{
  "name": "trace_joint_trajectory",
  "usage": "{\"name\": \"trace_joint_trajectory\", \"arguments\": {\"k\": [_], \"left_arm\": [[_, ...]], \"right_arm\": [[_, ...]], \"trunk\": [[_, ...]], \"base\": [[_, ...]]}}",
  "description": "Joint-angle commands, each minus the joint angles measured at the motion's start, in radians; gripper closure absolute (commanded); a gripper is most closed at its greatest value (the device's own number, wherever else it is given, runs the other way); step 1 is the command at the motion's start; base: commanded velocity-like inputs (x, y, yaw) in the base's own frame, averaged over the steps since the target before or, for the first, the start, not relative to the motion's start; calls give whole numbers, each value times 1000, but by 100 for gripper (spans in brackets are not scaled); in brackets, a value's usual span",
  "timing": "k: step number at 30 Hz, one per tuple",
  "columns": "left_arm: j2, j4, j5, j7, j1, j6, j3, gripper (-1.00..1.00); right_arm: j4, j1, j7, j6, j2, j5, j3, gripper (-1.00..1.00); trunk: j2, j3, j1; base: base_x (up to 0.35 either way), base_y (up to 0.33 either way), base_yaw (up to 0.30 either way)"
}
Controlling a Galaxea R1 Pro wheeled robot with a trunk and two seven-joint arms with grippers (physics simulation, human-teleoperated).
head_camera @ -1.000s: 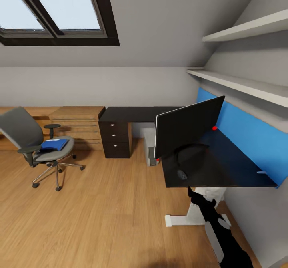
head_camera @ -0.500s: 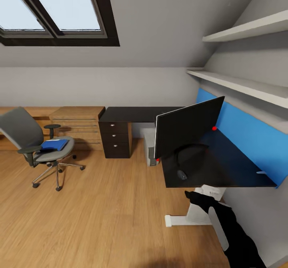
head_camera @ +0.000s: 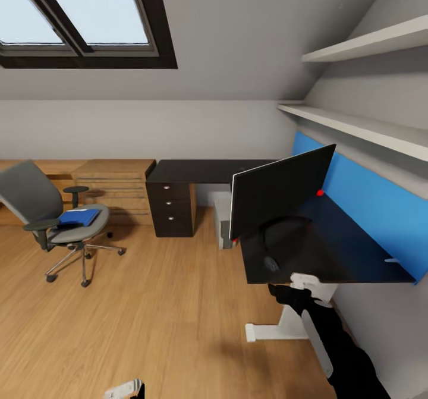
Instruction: In the bedroom, organize the workspace by keeping the computer under the desk, ensuring the monitor is on the desk, placing the keyboard on the desk next to the monitor, placing the mouse on the desk next to the keyboard, moving the folder from the swivel chair onto the desk next to the mouse, stacking the notebook on top of the folder with the pen on top of the notebook, and positioning the swivel chair next to the desk.
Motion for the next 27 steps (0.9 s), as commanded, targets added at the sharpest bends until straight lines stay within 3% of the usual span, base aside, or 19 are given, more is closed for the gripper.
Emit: {"name": "trace_joint_trajectory", "arguments": {"k": [1,2,4,8,14,27], "left_arm": [[-1,-11,8,1,0,27,2,-100],[-1,-22,9,1,0,85,4,-100],[2,3,8,1,0,93,6,-100],[26,79,6,1,0,54,9,-100],[62,118,6,1,0,2,7,-100],[65,134,5,3,0,-11,1,-100]], "right_arm": [[-1,0,-4,4,0,-4,3,-100],[-1,0,-5,4,-1,13,9,-100],[0,0,-4,4,-2,25,11,-100],[3,0,-3,3,-4,58,13,-100],[20,1,5,-14,-4,116,14,-100],[106,1,15,-96,-4,146,29,-100]], "trunk": [[-1,-1,1],[-1,-1,1],[-1,-1,1],[-1,-1,1],[-1,-1,1],[-1,-1,1]], "base": [[286,0,0],[310,0,0],[317,0,0],[322,0,0],[325,0,0],[323,0,0]]}}
